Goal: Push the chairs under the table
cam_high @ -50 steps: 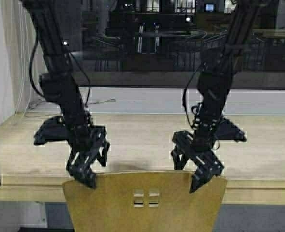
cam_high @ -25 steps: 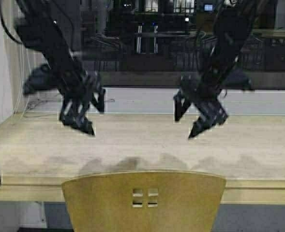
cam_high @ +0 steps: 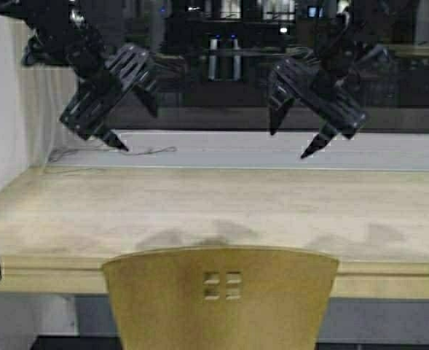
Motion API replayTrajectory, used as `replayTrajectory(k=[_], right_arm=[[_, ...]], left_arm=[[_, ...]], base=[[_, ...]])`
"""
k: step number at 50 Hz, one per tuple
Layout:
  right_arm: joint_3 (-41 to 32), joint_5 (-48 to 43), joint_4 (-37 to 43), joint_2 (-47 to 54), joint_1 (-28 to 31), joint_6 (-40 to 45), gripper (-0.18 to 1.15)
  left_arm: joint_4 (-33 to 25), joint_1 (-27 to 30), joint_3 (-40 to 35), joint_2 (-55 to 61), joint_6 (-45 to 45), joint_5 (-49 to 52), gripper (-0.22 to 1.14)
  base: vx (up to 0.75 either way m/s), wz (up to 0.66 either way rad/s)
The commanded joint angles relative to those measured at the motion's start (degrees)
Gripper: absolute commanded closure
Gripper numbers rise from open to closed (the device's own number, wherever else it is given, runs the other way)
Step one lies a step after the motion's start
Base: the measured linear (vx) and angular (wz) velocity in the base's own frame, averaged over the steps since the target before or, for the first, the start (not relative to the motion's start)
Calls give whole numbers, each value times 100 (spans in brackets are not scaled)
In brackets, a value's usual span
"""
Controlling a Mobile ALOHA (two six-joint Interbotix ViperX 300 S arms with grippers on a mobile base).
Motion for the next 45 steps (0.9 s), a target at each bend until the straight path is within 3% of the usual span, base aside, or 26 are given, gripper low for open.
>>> replayTrajectory(k=[1, 17, 33, 45], right_arm=[[-97, -35, -773, -316, -35, -18, 3], [44, 0, -3507, -580, -79, 9, 3], [281, -88, -4456, -984, -114, 0, 3], [369, -26, -4518, -1160, -149, 9, 3]], left_arm=[[79, 35, -149, -211, 615, 123, -9], [800, 18, -44, -668, 2988, 624, -9], [1072, 158, -26, -888, 4790, 738, -9], [1002, 167, 598, -1292, 4772, 738, -8]], base=[[-17, 19], [-15, 27], [-16, 49], [-23, 39]])
